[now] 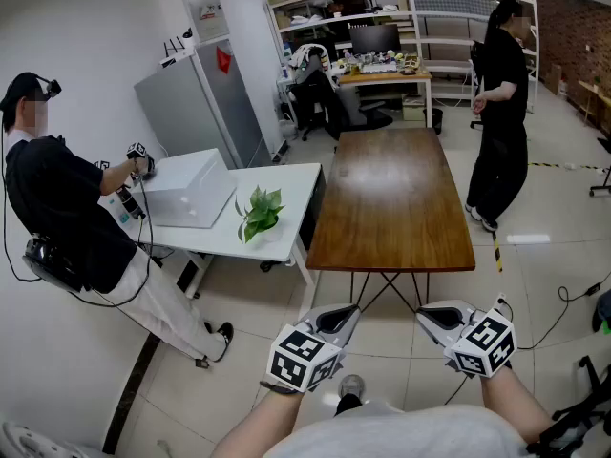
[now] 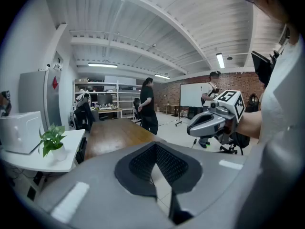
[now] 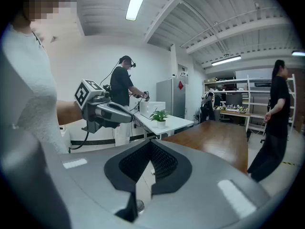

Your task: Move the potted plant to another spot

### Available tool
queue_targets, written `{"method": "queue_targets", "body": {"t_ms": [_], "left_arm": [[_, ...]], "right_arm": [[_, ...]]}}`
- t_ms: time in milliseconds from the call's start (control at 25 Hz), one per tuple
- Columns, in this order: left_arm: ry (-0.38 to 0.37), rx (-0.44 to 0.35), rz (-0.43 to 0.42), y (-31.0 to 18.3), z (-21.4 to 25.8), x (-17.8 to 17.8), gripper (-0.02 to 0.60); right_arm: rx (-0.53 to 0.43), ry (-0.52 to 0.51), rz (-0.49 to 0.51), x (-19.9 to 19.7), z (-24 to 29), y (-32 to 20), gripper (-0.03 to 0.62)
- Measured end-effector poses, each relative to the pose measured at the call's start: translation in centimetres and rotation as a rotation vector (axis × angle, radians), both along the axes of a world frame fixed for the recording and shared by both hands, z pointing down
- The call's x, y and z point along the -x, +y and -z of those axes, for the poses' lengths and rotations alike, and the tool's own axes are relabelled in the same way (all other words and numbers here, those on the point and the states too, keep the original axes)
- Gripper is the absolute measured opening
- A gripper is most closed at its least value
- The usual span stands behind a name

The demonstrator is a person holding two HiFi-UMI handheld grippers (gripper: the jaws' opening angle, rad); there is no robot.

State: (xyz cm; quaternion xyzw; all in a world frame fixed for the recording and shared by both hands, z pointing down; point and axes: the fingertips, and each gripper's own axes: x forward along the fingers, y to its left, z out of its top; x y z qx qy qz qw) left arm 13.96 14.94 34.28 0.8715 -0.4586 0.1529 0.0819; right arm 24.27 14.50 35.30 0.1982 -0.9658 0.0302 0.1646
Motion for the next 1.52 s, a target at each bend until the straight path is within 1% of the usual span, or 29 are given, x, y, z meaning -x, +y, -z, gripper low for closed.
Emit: {"method": "queue_targets", "body": {"t_ms": [200, 320, 520, 640, 720, 800, 920, 1080, 1360, 1520], "left_arm": [[0.004, -0.002, 0.000, -5.1, -0.1, 3.9, -0.003], [0.020, 0.006, 0.004, -8.8, -0.1, 6.7, -0.003], [0.059, 0.031, -0.023, -14.2, -0.3, 10.5, -0.003], [0.060, 0.035, -0.032, -17.4, -0.3, 13.9, -0.003], [0.074, 0.043, -0.031, -19.5, -0.5, 16.1, -0.003], [0.082, 0.056, -0.035, -21.4, -1.1, 17.7, -0.003], [0.083, 0.071, -0.046, -23.7, -2.3, 19.1, -0.003], [0.103, 0.098, -0.042, -25.0, -3.1, 20.9, -0.003], [0.124, 0.138, -0.011, -26.8, -5.3, 22.7, -0.003], [0.131, 0.135, 0.031, -27.6, -5.4, 23.4, -0.003]], "right_arm": [[-0.003, 0.002, 0.004, 3.9, -0.2, -4.8, 0.003], [0.008, 0.012, 0.007, 6.8, -0.5, -8.2, 0.003], [0.037, 0.024, -0.002, 11.3, -0.6, -13.8, 0.003], [0.039, 0.030, -0.008, 14.7, -0.3, -16.8, 0.003], [0.040, 0.037, -0.009, 16.9, -0.2, -18.8, 0.003], [0.043, 0.042, -0.012, 18.4, -0.5, -20.7, 0.003], [0.052, 0.044, -0.020, 19.8, -1.2, -23.0, 0.003], [0.080, 0.056, -0.017, 21.5, -2.2, -24.5, 0.003], [0.098, 0.072, 0.049, 23.6, -3.9, -26.9, 0.003], [0.092, 0.075, 0.089, 24.1, -4.0, -28.0, 0.003]]}}
